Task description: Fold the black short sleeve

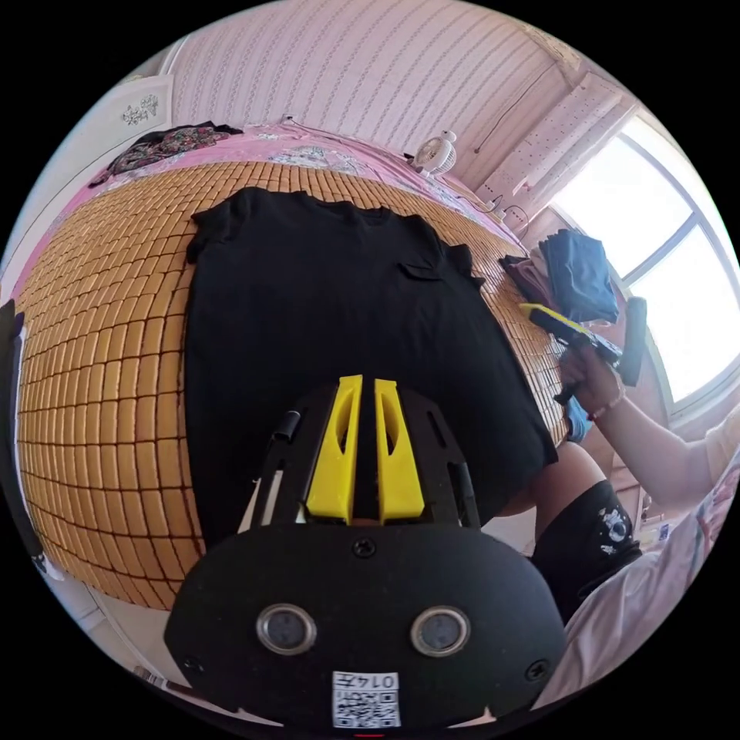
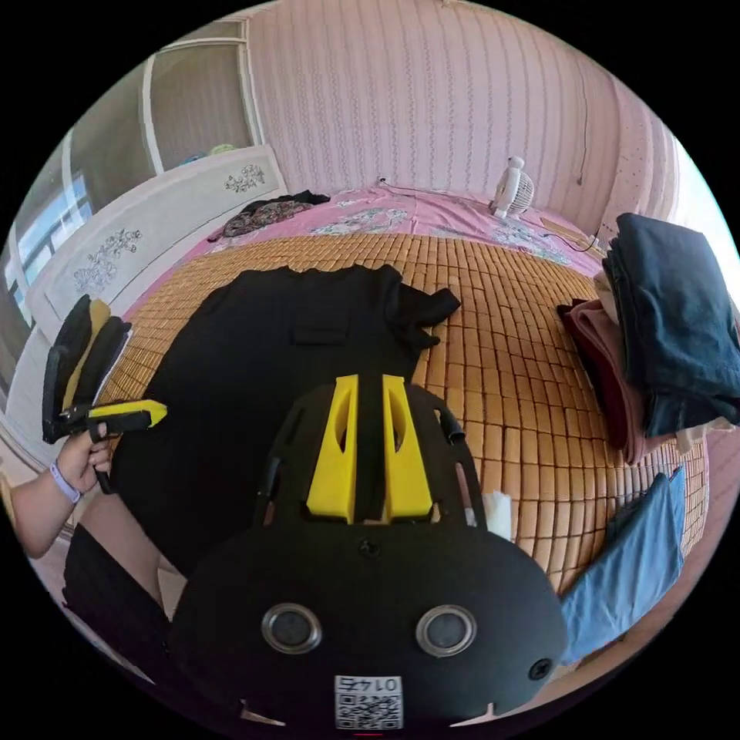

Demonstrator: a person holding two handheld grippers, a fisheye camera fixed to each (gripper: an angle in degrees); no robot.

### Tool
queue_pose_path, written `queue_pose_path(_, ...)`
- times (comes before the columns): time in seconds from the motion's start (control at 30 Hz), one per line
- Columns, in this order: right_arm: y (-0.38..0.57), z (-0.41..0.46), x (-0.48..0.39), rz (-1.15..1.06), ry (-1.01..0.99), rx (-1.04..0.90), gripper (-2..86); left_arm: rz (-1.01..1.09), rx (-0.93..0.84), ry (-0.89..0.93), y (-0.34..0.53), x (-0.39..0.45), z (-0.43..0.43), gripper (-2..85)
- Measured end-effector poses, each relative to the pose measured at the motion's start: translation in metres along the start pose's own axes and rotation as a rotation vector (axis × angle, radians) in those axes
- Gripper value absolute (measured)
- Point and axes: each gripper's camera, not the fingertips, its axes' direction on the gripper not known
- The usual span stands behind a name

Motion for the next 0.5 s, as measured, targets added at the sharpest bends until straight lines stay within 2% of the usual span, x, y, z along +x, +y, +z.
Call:
queue_pose_path(0.13, -0.054, 0.045, 0.044, 0.140, 0.063, -0.058, 7.7, -0.001, -0.075, 0.099, -0.046, 0.014, 0.030, 3.5)
queue_pose_path(0.27, -0.089, 0.088, 0.077, 0.213, -0.056, -0.256, 0.8, 0.025, -0.131, 0.154, -0.084, 0.036, 0.046, 3.6)
queue_pose_path(0.33, -0.097, 0.078, 0.085, 0.235, -0.081, -0.210, -0.2, 0.047, -0.159, 0.175, -0.111, 0.052, 0.053, 3.6)
queue_pose_path(0.4, -0.099, 0.049, 0.082, 0.212, -0.053, -0.065, -0.6, 0.081, -0.163, 0.191, -0.134, 0.065, 0.058, 3.6)
queue_pose_path(0.5, -0.091, 0.043, 0.073, 0.192, 0.018, -0.061, -0.7, 0.169, -0.157, 0.179, -0.172, 0.090, 0.074, 3.6)
